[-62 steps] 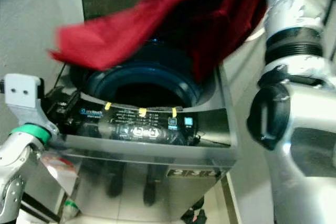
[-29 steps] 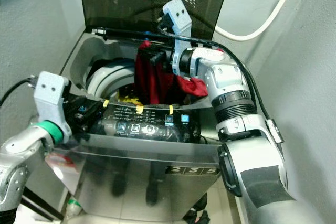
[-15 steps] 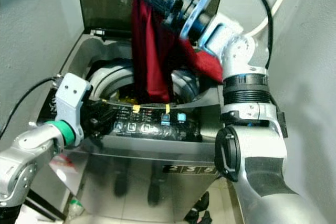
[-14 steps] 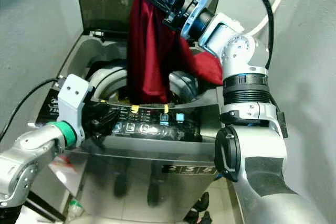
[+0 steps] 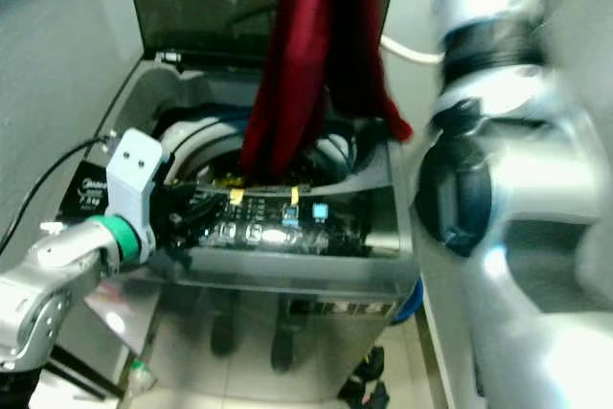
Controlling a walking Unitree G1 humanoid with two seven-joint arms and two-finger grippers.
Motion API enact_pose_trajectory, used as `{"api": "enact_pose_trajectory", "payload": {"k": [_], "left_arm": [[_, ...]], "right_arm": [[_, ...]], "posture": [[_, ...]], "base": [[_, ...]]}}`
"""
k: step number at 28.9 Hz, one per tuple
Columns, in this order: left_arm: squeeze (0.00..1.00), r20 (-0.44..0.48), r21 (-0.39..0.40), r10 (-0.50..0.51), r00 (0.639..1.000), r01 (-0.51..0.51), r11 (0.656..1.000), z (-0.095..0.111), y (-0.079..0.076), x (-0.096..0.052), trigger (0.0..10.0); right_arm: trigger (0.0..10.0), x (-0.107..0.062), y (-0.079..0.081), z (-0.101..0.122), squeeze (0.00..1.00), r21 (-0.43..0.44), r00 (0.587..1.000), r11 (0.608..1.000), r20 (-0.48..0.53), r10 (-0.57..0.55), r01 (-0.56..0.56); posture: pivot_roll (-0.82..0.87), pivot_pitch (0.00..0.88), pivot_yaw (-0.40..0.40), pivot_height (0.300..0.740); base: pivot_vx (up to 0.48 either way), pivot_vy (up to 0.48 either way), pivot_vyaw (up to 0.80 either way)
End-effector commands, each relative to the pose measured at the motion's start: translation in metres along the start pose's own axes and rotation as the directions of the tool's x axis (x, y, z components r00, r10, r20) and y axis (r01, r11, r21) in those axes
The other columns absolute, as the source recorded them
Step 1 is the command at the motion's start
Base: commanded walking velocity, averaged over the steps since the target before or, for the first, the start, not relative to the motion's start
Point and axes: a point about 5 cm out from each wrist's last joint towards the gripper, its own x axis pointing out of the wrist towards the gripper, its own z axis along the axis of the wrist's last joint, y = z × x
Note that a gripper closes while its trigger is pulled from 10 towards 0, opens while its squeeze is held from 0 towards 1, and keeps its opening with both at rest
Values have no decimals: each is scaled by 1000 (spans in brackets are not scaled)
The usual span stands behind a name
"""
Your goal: Clothes washing
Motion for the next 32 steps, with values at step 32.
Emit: {"api": "enact_pose_trajectory", "payload": {"k": [32], "left_arm": [[0, -58, -27, -36, 998, 34, 999, -13, -4, 0, 10000]], "right_arm": [[10000, -165, 4, -243, 0, 183, 338, 947, -902, 269, -265]], "posture": [[167, 0, 37, 740]], "base": [[0, 0, 0]]}}
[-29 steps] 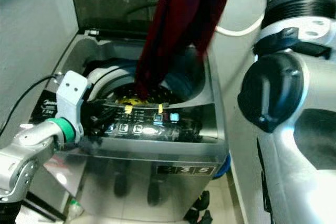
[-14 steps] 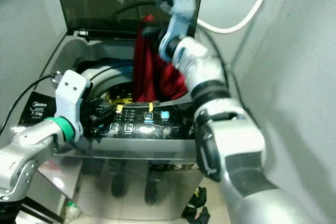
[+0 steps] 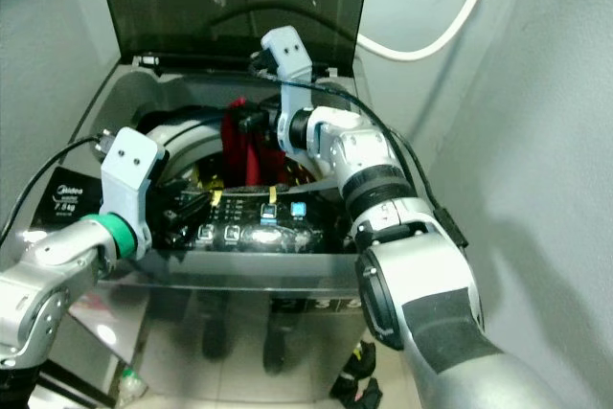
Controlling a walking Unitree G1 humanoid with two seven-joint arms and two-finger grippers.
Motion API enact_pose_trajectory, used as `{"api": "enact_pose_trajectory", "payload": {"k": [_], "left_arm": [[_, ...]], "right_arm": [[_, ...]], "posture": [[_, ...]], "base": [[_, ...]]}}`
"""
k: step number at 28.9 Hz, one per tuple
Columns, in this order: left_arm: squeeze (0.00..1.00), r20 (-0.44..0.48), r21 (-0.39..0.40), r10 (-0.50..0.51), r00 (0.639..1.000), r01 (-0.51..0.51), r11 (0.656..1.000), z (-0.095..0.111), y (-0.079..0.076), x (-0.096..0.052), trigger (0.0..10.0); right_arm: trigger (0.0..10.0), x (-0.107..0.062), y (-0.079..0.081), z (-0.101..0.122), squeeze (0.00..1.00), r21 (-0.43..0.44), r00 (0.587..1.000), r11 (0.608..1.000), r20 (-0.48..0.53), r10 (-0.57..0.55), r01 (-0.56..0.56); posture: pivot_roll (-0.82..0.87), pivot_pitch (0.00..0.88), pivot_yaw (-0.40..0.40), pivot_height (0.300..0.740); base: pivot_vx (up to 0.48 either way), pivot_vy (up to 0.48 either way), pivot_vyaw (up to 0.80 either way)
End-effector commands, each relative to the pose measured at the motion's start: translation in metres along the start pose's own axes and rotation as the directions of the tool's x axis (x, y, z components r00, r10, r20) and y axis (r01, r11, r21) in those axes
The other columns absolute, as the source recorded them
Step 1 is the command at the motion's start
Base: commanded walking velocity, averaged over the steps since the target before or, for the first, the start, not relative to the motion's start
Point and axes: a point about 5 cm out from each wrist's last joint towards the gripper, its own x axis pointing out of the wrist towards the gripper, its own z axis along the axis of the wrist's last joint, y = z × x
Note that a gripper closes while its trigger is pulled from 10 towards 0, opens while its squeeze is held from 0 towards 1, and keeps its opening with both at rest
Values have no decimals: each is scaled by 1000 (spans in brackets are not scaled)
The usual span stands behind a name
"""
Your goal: Clothes washing
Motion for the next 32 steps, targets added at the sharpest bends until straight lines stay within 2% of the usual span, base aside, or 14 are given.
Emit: {"api": "enact_pose_trajectory", "payload": {"k": [1, 4, 5, 6, 7, 11, 12, 13, 23, 24, 27, 30, 31, 32], "left_arm": [[0, -56, -26, -38, 998, 37, 999, -11, -6, 0, 10000], [0, -48, -30, -40, 998, 39, 999, -10, -5, -2, 10000], [0, -43, -31, -42, 998, 40, 999, -8, -5, -2, 10000], [0, -43, -31, -42, 998, 40, 999, -8, -5, -2, 10000], [0, -41, -28, -42, 998, 41, 999, -8, -5, -2, 10000], [0, -40, -26, -44, 998, 43, 999, -7, -5, -2, 10000], [0, -41, -24, -45, 998, 44, 999, -7, -4, -2, 10000], [0, -42, -23, -46, 998, 45, 999, -6, -4, -2, 10000], [0, -46, -19, -38, 998, 37, 999, -5, -1, -2, 10000], [0, -62, -69, -4, 998, 0, 998, -7, 1, 0, 10000], [0, -66, -91, 5, 998, -11, 996, -7, 1, 1, 10000], [0, 18, -121, 48, 999, -46, 992, 7, 0, 6, 10000], [0, 57, -60, 91, 994, -88, 994, 13, 4, 6, 10000], [0, 57, -60, 91, 994, -88, 994, 13, 4, 6, 10000]], "right_arm": [[10000, -5, -1, -4, 0, -44, 997, 998, -62, 41, -43], [10000, -17, -7, 3, 0, -71, 993, 994, -94, 78, -85], [10000, -21, -9, 8, 773, -72, 992, 993, -95, 88, -95], [10000, -21, -9, 8, 773, -72, 992, 993, -95, 88, -95], [10000, -22, -9, 12, 1000, -66, 991, 993, -92, 96, -102], [10000, -22, -7, 15, 1000, -99, 987, 986, -104, 124, -134], [10000, -22, -7, 17, 306, -106, 989, 986, -97, 115, -125], [10000, -22, -8, 20, 0, -104, 991, 988, -81, 104, -113], [10000, -32, -16, 32, 0, -59, 999, 997, 7, 51, -50], [10000, -37, -28, 26, 0, 28, 992, 996, 97, -86, 84], [10000, -39, -32, 21, 0, 54, 984, 990, 115, -135, 129], [10000, -52, -49, -2, 0, 181, 811, 881, 344, -473, 437], [10000, -57, -49, -7, 0, 172, 745, 835, 384, -545, 522], [10000, -57, -49, -7, 0, 172, 745, 835, 384, -545, 522]], "posture": [[167, 0, 37, 740], [170, 0, 37, 740], [170, 0, 37, 740], [170, 0, 37, 740], [170, 0, 37, 740], [170, 0, 43, 740], [170, 0, 43, 740], [170, 0, 43, 740], [180, 0, 55, 740], [183, 0, 58, 740], [183, 0, 58, 740], [190, 0, 55, 740], [191, 0, 52, 740], [191, 0, 52, 740]], "base": [[0, 0, 0], [0, 0, 0], [0, 0, 0], [0, 0, 0], [0, 0, 0], [0, 0, 0], [0, 0, 0], [0, 0, 0], [0, 0, 0], [0, 0, 0], [0, 0, 0], [0, 0, 0], [0, 0, 0], [0, 0, 0]]}}
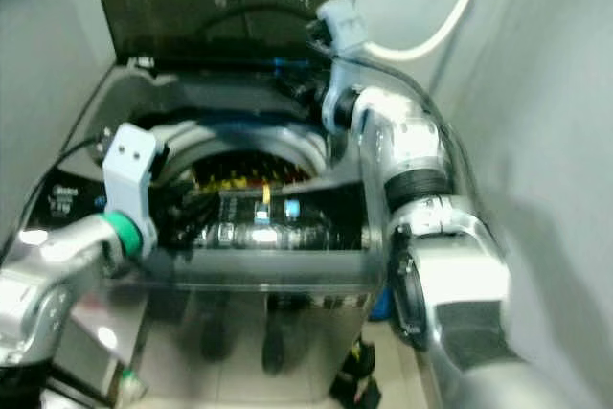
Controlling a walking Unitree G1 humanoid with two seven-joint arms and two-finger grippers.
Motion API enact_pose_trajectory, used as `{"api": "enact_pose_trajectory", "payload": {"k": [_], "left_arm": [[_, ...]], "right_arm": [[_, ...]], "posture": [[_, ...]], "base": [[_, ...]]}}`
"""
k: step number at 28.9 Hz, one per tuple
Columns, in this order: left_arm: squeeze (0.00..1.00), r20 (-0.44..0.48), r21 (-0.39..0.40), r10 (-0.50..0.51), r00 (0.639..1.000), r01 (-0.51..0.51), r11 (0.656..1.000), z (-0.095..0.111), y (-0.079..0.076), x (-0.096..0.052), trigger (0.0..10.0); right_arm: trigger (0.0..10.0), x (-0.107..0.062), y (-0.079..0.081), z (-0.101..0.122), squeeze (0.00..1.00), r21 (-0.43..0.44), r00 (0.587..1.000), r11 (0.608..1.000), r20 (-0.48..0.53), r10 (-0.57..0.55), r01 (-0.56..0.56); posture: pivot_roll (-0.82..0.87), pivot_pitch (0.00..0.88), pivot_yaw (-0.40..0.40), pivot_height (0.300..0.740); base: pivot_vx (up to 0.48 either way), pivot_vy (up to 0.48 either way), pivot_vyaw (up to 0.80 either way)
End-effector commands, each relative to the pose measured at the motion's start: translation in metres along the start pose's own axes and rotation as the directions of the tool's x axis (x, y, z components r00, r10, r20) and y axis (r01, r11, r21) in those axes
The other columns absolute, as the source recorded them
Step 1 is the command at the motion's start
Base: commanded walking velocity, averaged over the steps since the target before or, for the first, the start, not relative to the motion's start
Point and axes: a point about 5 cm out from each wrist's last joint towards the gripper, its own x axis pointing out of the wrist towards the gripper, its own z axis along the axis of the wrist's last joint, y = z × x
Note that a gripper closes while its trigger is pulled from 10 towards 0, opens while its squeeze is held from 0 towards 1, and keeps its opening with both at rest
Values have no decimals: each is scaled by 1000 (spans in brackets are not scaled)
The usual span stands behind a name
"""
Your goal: Clothes washing
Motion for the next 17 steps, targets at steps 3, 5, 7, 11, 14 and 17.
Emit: {"api": "enact_pose_trajectory", "payload": {"k": [3, 5, 7, 11, 14, 17], "left_arm": [[0, 76, 101, 118, 990, -126, 987, 11, 15, -1, 10000], [0, 128, 114, 206, 970, -220, 969, 18, 25, -3, 10000], [0, 165, 96, 272, 948, -290, 952, 23, 31, -6, 10000], [0, 215, 24, 331, 919, -344, 939, 28, 35, -9, 10000], [0, 244, -33, 339, 908, -342, 939, 28, 37, -15, 10000], [0, 228, -19, 346, 910, -351, 936, 21, 36, -19, 10000]], "right_arm": [[10000, -6, 4, 10, 0, -5, 991, 999, 127, -46, 47], [10000, -18, 8, 3, 0, 75, 981, 997, 190, -40, 26], [10000, -28, 15, 1, 0, 103, 972, 994, 237, -5, -20], [10000, -36, 19, -5, 0, 83, 971, 996, 238, 15, -35], [10000, -43, 24, -13, 0, 74, 971, 997, 238, 16, -34], [10000, -48, 29, -22, 0, 62, 967, 998, 253, -8, -8]], "posture": [[184, 0, 53, 740], [171, 0, 53, 740], [163, 0, 53, 740], [157, 0, 42, 740], [170, 0, 37, 740], [174, 0, 40, 740]], "base": [[0, 0, 0], [0, 0, 0], [0, 0, 0], [0, 0, 0], [0, 0, 267], [0, 0, 800]]}}
